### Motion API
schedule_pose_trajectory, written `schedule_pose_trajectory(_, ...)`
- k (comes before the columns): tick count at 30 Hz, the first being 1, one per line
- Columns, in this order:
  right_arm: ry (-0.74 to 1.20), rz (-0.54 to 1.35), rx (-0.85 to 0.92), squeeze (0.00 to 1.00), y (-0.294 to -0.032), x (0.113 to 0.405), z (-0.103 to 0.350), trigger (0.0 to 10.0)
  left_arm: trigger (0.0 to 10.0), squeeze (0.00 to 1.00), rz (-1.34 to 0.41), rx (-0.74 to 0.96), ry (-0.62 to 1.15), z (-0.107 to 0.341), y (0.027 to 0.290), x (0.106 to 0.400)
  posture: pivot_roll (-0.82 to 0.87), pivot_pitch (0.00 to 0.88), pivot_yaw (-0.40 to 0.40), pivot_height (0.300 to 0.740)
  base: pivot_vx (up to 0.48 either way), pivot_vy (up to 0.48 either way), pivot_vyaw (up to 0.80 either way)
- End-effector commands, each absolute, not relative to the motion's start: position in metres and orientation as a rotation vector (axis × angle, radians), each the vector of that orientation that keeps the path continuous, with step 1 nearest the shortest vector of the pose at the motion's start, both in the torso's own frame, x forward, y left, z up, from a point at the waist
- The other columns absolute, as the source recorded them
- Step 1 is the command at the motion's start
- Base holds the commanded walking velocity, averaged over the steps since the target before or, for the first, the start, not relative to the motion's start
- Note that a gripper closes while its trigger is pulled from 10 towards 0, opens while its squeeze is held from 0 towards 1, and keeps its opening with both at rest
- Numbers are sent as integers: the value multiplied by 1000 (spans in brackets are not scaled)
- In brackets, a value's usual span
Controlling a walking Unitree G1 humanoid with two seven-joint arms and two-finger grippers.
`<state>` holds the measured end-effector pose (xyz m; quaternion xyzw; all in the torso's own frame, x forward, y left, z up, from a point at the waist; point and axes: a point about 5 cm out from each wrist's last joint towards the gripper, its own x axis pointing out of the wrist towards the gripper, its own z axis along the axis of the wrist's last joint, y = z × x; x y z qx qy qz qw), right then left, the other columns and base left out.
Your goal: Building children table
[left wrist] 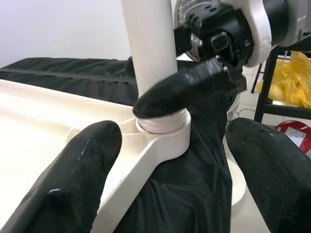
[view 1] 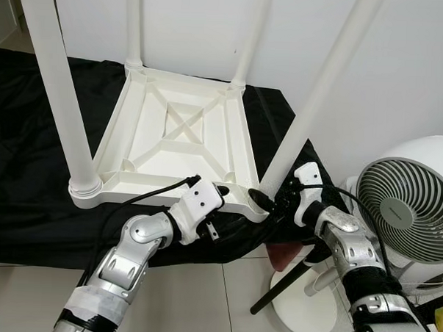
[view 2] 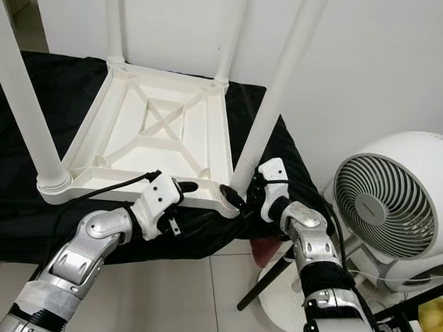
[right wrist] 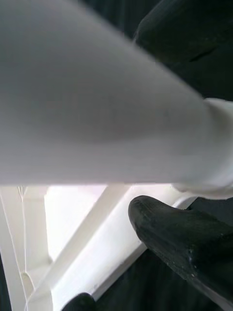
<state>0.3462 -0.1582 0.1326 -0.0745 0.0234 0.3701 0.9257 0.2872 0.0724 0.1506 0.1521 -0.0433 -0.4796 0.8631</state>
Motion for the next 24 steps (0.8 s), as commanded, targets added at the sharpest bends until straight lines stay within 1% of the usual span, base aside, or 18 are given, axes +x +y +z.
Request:
schedule_pose_trajectory(1, 61, 773, -164, 0, -159, 347, 130, 10000, 10000, 0, -976, 310, -99, 153, 69, 289, -34, 0, -152, 740, 0, 0, 0)
schedule_pose_trajectory(2, 65, 786, -162, 0, -155, 349, 129, 8588, 10000, 0, -975, 309, -101, 154, 69, 290, -31, 0, -152, 740, 0, 0, 0)
schedule_pose_trajectory(3, 71, 794, -164, 0, -151, 352, 127, 4667, 10000, 0, -976, 309, -103, 154, 68, 290, -31, 0, -152, 740, 0, 0, 0)
schedule_pose_trajectory(6, 73, 796, -172, 0, -148, 353, 126, 4667, 10000, 0, -975, 310, -104, 155, 68, 290, -28, 0, -152, 740, 0, 0, 0)
schedule_pose_trajectory(7, 86, 797, -172, 0, -145, 353, 122, 0, 10000, 0, -974, 311, -105, 155, 68, 291, -22, 0, -154, 740, 0, 0, 0)
schedule_pose_trajectory(11, 104, 805, -146, 0, -145, 352, 117, 0, 10000, 0, -973, 310, -106, 155, 68, 290, -19, 0, -156, 740, 0, 0, 0)
schedule_pose_trajectory(12, 115, 810, -120, 0, -147, 350, 113, 0, 10000, 0, -975, 309, -103, 154, 68, 289, -22, 0, -155, 740, 0, 0, 0)
schedule_pose_trajectory(18, 110, 785, -100, 0, -152, 348, 111, 0, 10000, 0, -981, 306, -99, 152, 67, 287, -30, 0, -153, 740, 0, 0, 0)
schedule_pose_trajectory(19, 102, 768, -77, 0, -154, 348, 111, 10000, 10000, 0, -984, 305, -98, 152, 67, 287, -33, 0, -153, 740, 0, 0, 0)
schedule_pose_trajectory(21, 102, 768, -77, 0, -154, 348, 111, 10000, 10000, 0, -984, 305, -98, 152, 67, 287, -33, 0, -153, 740, 0, 0, 0)
schedule_pose_trajectory(24, 38, 681, -28, 0, -157, 344, 113, 10000, 10000, 0, -997, 305, -94, 150, 65, 286, -41, 0, -147, 740, 0, 0, 0)
